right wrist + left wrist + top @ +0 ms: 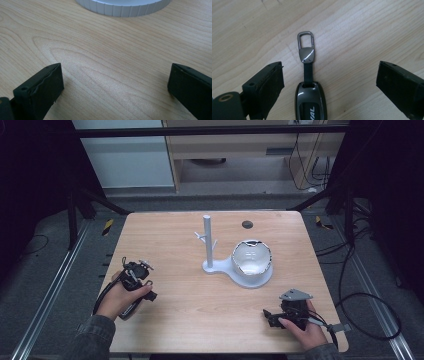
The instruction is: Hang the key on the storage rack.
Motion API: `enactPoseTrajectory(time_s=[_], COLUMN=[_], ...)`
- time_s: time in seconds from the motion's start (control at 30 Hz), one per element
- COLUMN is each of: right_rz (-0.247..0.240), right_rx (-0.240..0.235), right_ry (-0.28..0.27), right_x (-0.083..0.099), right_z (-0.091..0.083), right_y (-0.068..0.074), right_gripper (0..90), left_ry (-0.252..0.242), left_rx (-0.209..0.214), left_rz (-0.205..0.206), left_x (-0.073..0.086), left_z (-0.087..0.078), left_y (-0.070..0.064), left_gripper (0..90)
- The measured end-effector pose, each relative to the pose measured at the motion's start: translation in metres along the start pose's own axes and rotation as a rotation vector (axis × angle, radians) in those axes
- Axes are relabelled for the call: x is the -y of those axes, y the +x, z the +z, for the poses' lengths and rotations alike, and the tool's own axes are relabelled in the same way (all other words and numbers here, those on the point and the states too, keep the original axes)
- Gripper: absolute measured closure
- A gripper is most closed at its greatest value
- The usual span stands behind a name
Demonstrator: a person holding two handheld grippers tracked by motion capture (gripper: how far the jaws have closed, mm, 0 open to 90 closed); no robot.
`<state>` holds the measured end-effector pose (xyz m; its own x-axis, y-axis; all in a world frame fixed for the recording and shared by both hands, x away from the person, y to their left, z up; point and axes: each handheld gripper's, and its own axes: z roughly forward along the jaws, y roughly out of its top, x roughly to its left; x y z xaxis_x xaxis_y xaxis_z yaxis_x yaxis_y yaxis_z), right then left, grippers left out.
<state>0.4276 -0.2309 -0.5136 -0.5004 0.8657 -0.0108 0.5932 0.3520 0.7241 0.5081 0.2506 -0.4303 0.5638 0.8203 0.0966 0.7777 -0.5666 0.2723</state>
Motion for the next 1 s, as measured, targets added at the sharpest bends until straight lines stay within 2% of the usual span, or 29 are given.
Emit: enactPoseTrajectory(time_s=[0.07,0.17,0.2,0.23,0.27,0.33,0.5,0.73,0.8,1.0], right_rz=[0.004,0.001,0.003,0.003,-0.002,-0.002,0.0,0.0,0.003,0.002], right_rx=[-0.003,-0.002,-0.002,-0.002,-0.001,-0.002,-0.002,-0.002,-0.003,-0.004], right_ry=[0.0,0.001,0.001,0.001,-0.001,-0.001,0.002,0.001,0.001,0.0], right_x=[0.0,0.0,0.0,0.0,0.0,0.0,0.0,0.0,0.0,0.001], right_z=[0.0,0.0,0.0,0.0,0.0,0.0,-0.001,-0.001,-0.001,-0.001], right_y=[0.0,0.0,0.0,0.0,0.0,0.0,0.0,0.0,0.001,0.001], right_gripper=[0.7,0.7,0.7,0.7,0.7,0.7,0.7,0.7,0.7,0.7], left_ry=[0.029,0.041,0.053,0.064,0.078,0.091,0.129,0.141,0.135,0.134], left_rx=[0.006,0.012,0.015,0.022,0.036,0.036,0.033,0.031,0.023,0.035], left_rz=[-0.007,-0.023,-0.023,-0.028,-0.018,-0.015,0.016,0.005,0.006,-0.015], left_x=[0.0,-0.001,-0.001,-0.002,-0.004,-0.005,-0.008,-0.01,-0.01,-0.008], left_z=[0.005,0.008,0.01,0.011,0.013,0.014,0.02,0.026,0.026,0.028], left_y=[0.004,0.008,0.01,0.011,0.013,0.014,0.017,0.023,0.025,0.032], left_gripper=[7.5,10.3,16.1,16.1,26.3,28.0,44.6,50.1,56.3,64.5])
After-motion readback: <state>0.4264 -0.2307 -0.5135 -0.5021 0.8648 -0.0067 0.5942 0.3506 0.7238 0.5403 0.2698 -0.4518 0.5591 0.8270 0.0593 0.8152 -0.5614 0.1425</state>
